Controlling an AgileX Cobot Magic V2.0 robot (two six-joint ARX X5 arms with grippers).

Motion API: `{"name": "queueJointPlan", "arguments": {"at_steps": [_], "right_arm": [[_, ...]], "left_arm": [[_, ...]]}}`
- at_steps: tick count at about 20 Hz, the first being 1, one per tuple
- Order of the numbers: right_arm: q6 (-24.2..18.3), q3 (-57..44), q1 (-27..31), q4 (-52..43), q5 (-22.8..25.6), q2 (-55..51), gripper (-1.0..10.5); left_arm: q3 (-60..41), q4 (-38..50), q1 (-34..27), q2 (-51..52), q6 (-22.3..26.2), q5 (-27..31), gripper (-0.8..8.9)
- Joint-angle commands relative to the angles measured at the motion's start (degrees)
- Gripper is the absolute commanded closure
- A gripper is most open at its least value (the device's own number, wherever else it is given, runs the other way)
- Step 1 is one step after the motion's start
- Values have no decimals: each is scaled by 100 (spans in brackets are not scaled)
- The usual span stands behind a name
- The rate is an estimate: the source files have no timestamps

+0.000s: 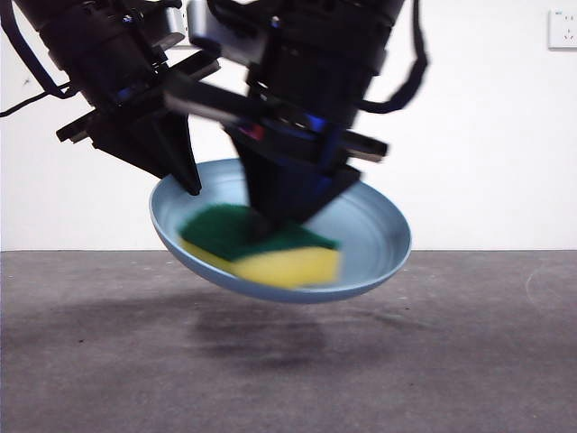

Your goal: Pick up the plate,pick up the cloth,clean the plate with the cloth

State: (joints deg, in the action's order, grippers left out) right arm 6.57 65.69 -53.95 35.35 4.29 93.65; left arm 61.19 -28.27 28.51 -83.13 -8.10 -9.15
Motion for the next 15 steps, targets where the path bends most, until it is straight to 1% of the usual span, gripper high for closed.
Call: {"name": "queueJointPlan", "arguments": {"at_steps": [1, 2, 3, 4, 8, 10, 12, 15], "right_arm": [[-197, -26, 81, 549, 1211, -28, 959], [-280, -26, 149, 586, 1659, -74, 959], [-411, -26, 267, 542, 1974, -157, 959], [-498, -26, 393, 391, 2033, -249, 959], [-520, -26, 807, -468, 1932, -391, 959], [-546, -26, 979, -800, 1493, -391, 959], [-503, -26, 1132, -1064, 636, -374, 959], [-297, -26, 1161, -1366, -289, -323, 959]], "left_arm": [[0, -11, -39, -4, -87, -79, 822], [2, -74, -39, -4, -85, -184, 821], [0, -146, -37, -4, -85, -223, 822], [0, -216, -33, -4, -76, -334, 822], [0, -262, 35, -4, -79, -509, 822], [0, -260, 74, -4, -87, -511, 822], [0, -223, 101, -4, -94, -516, 822], [0, -31, 114, -4, -164, -535, 822]]}}
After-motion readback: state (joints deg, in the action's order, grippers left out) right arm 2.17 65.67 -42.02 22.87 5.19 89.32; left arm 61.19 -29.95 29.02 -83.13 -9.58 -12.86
